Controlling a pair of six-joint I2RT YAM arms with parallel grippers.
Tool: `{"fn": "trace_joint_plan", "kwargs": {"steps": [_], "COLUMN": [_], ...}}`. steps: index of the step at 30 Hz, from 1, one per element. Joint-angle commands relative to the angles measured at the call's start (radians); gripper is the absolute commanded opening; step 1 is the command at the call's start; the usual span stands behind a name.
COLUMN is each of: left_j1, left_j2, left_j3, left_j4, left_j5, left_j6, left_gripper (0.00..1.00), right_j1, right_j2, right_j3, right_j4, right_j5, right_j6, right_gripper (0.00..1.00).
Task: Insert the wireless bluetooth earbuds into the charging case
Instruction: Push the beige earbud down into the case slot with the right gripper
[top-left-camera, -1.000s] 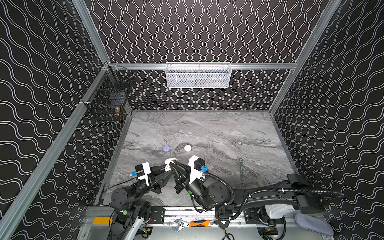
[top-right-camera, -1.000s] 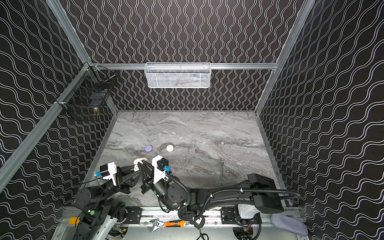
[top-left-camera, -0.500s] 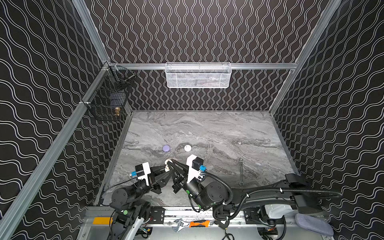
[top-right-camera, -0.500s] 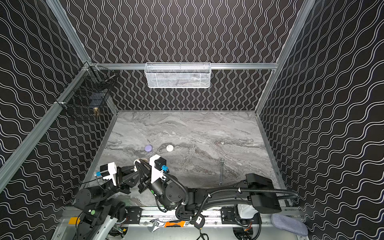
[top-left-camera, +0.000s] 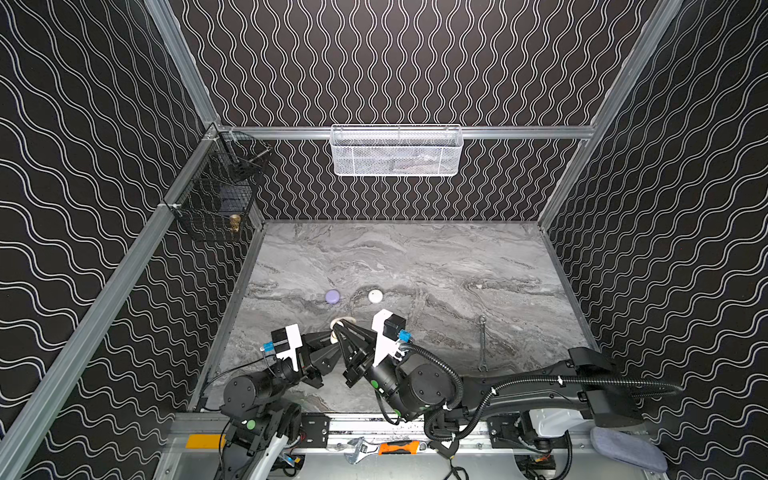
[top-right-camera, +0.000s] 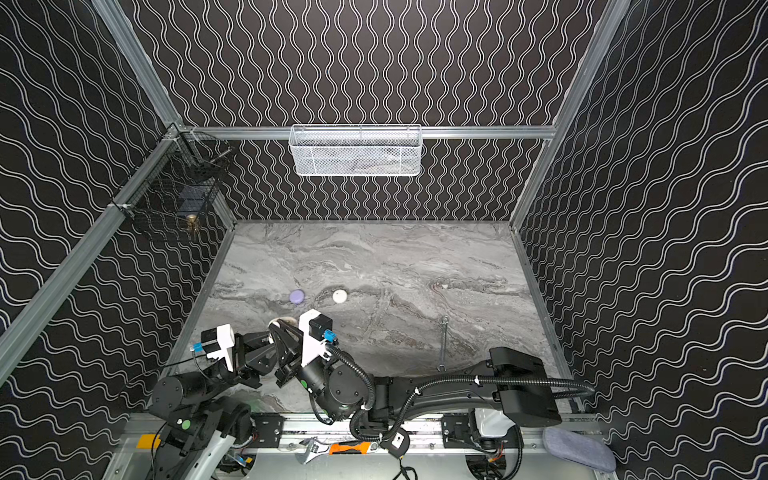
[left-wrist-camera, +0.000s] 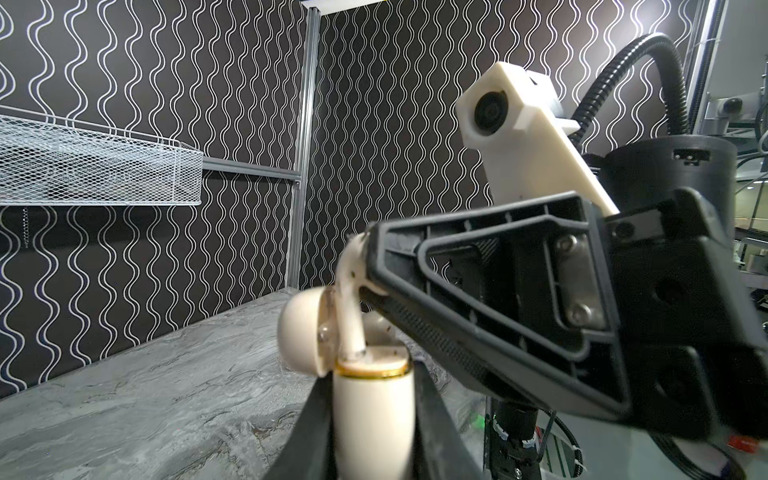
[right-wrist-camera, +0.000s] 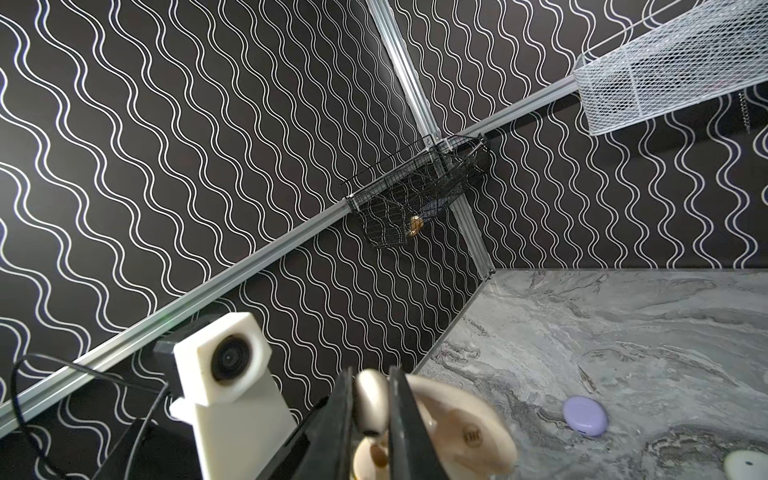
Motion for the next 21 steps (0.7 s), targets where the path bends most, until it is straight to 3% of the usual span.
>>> {"fn": "trace_joint_plan", "kwargs": {"steps": [1, 21], "left_j1": [0.0, 0.0], "left_j2": [-0.001, -0.001], "left_j3": [0.006, 0.002], "left_j4": [0.042, 0.111], "left_j5": [-0.005, 0.041], "left_j6": [0.002, -0.018], "left_gripper": [0.0, 0.0], "right_j1": [0.004, 0.005], "right_j2": [-0.013, -0.006], "right_j3": [-0.011, -0.025], "right_j4": [-0.04, -0.115], "right_j5": [-0.005, -0.045], "right_j6": [0.026, 0.056], "right_gripper": [0.0, 0.0]}}
